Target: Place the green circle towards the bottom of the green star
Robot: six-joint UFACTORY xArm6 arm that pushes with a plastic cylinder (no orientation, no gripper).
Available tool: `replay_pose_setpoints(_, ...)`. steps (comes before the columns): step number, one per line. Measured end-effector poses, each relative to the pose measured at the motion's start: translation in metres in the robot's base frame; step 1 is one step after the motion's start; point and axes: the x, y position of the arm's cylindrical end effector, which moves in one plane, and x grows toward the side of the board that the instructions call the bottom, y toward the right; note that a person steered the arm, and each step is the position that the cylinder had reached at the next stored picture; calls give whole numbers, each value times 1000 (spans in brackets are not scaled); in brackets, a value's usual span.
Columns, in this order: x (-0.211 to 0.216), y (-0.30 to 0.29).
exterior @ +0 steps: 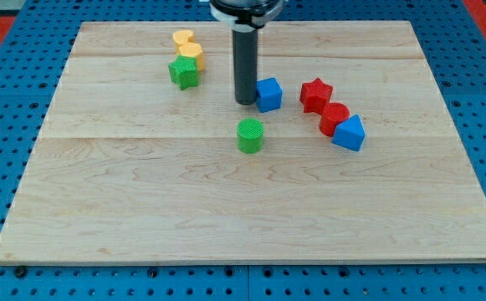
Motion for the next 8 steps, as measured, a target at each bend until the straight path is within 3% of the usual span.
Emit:
replay_pose_setpoints(3, 10, 13)
replay_pose_setpoints(5, 42, 51)
replay_pose_setpoints(8, 81, 51)
